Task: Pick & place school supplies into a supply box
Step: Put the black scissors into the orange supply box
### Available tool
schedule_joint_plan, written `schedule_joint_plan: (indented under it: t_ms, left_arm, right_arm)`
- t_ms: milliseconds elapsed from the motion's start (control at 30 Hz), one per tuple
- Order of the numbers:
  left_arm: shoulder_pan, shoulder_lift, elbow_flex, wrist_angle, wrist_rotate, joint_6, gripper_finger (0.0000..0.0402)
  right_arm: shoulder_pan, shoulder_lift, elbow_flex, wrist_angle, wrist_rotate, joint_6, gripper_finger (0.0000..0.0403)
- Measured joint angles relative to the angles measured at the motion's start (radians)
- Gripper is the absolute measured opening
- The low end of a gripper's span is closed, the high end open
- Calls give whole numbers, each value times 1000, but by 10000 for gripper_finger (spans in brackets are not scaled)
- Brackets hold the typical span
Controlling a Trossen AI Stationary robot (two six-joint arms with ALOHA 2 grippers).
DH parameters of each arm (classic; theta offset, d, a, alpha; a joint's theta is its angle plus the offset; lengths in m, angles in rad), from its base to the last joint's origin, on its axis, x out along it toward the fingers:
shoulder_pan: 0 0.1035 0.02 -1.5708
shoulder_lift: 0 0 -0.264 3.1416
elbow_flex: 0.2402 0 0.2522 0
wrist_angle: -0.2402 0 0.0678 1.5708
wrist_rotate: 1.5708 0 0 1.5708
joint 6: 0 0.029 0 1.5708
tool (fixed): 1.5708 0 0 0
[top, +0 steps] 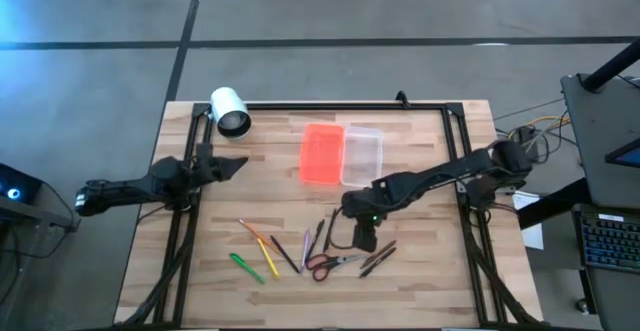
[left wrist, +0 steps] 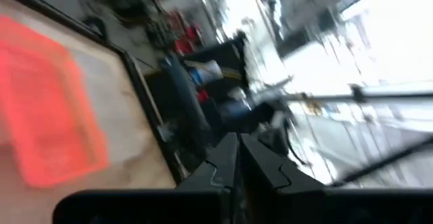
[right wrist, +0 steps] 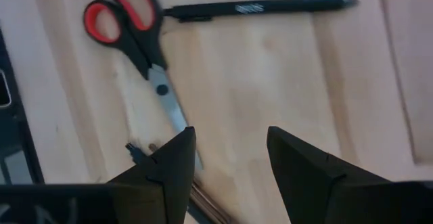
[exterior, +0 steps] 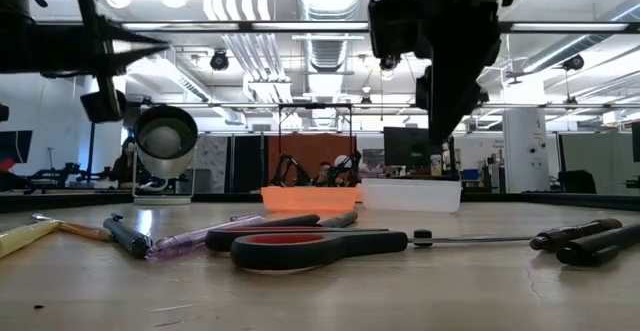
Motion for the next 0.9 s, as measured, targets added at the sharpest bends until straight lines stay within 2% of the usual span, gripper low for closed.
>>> schedule_joint_plan:
  t_ms: [167,267,400,500,600,767,900]
  left_arm:
    - [-58,5,38,-4,33,58,0]
    - [-95,15,60,-29,33,95,0]
    - [-138,37,83,-102,33,129,0]
    - [-163,56,86,-174,36,142,0]
    - [-176,75,82,-222,46,145,0]
    - [-180,98,76,-270,114,152,0]
    - [-180,100,76,-293,147,146,0]
  right_arm:
    - [61,11,22,11,47,-30,175]
    - [90,11,21,76,48,-35,175]
    - [120,17,21,185,48,-31,175]
    - [129,50,32,223,49,30,175]
    - [141,116,84,235,52,51,176]
    - [168,256,224,231,51,-43,176]
    - [182,361,351,100,116,-85,176]
